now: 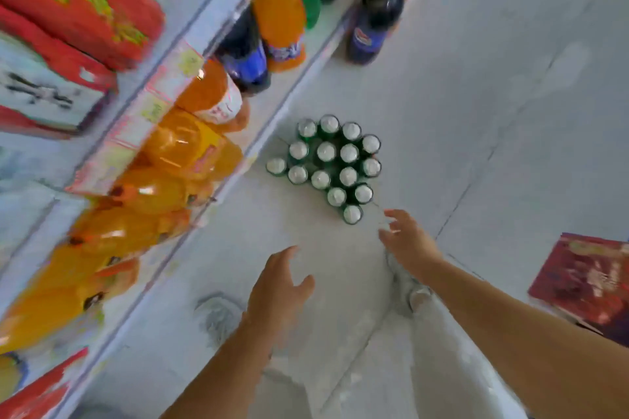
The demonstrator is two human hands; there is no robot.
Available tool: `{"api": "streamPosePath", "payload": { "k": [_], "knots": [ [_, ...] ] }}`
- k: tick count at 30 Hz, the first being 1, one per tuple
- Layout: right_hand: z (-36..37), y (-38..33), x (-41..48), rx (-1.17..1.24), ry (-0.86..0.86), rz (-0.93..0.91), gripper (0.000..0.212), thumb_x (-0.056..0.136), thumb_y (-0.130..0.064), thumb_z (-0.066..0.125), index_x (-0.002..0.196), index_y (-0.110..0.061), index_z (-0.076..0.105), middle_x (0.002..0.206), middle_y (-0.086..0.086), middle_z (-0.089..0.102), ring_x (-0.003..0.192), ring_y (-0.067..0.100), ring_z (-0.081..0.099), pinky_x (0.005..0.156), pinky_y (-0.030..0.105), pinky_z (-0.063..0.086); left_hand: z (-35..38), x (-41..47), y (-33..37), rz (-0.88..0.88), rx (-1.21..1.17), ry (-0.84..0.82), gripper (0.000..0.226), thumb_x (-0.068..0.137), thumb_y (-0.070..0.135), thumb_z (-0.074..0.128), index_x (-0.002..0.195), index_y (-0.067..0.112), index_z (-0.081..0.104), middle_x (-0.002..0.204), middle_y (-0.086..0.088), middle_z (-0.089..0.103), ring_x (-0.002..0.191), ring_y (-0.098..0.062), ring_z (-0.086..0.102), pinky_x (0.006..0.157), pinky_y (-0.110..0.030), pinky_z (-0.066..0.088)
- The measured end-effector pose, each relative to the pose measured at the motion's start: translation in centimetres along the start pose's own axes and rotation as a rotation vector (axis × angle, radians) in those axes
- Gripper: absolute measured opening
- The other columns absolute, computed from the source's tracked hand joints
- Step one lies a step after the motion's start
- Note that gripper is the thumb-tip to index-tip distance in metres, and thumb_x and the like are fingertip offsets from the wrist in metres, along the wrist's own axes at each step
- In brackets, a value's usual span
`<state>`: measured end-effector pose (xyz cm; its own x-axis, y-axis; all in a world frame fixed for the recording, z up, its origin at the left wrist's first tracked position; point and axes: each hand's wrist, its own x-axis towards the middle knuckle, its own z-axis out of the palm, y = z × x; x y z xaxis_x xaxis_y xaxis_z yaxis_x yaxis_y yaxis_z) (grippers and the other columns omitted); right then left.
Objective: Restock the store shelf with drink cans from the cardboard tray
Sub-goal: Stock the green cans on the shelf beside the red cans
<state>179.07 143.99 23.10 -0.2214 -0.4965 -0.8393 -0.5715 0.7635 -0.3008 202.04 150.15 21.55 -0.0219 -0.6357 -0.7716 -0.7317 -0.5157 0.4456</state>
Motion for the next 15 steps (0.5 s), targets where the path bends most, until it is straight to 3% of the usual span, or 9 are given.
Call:
{"api": "streamPosePath", "payload": {
  "k": [5, 8, 10, 12, 15],
  "knots": [
    [8.3, 7.6, 12.4, -0.031, -0.015, 0.086, 0.058, 0.088, -0.035, 0.063, 0.14, -0.033, 0.038, 0.137, 0.004, 0.048, 0.09, 0.023, 0.062, 0.081, 0.039, 0.055, 7.3, 13.1, -4.5, 0.021, 0.064, 0.006, 0.057, 0.089, 0.041, 0.066, 0.142, 0.035, 0.045, 0.136, 0.004, 0.05, 0.122, -0.013, 0.053, 0.096, -0.034, 0.047],
    [12.0, 9.7, 17.7, -0.067, 0.03, -0.063, 0.075, 0.085, -0.035, 0.067, 0.147, -0.039, 0.024, 0.138, 0.0, 0.04, 0.12, 0.021, 0.049, 0.094, 0.031, 0.044, 10.0, 19.5, -4.7, 0.147, 0.19, -0.029, 0.073, 0.09, 0.039, 0.065, 0.151, 0.044, 0.023, 0.14, 0.003, 0.043, 0.118, -0.017, 0.053, 0.09, -0.037, 0.049],
    [13.4, 10.0, 20.4, -0.102, 0.025, -0.135, 0.082, 0.086, -0.034, 0.068, 0.149, -0.042, 0.016, 0.143, -0.003, 0.033, 0.128, 0.015, 0.04, 0.094, 0.026, 0.033, 11.3, 22.8, -3.8, 0.257, 0.274, -0.018, 0.083, 0.091, 0.038, 0.065, 0.152, 0.047, 0.01, 0.142, 0.002, 0.039, 0.114, -0.02, 0.055, 0.084, -0.036, 0.049],
    [14.3, 10.5, 22.5, -0.132, 0.021, -0.154, 0.086, 0.084, -0.033, 0.07, 0.15, -0.042, 0.015, 0.145, 0.0, 0.031, 0.124, 0.017, 0.046, 0.091, 0.027, 0.036, 12.8, 25.7, -2.9, 0.316, 0.345, -0.003, 0.087, 0.091, 0.033, 0.065, 0.152, 0.048, 0.003, 0.136, -0.004, 0.043, 0.104, -0.026, 0.059, 0.076, -0.038, 0.05],
    [15.1, 11.2, 24.3, -0.176, 0.019, -0.16, 0.085, 0.082, -0.029, 0.072, 0.147, -0.043, 0.018, 0.137, 0.003, 0.036, 0.11, 0.019, 0.054, 0.084, 0.029, 0.041, 14.3, 28.7, -2.5, 0.265, 0.445, 0.034, 0.088, 0.091, 0.03, 0.065, 0.153, 0.044, 0.003, 0.124, -0.011, 0.051, 0.098, -0.032, 0.06, 0.071, -0.037, 0.044]
  ]
}}
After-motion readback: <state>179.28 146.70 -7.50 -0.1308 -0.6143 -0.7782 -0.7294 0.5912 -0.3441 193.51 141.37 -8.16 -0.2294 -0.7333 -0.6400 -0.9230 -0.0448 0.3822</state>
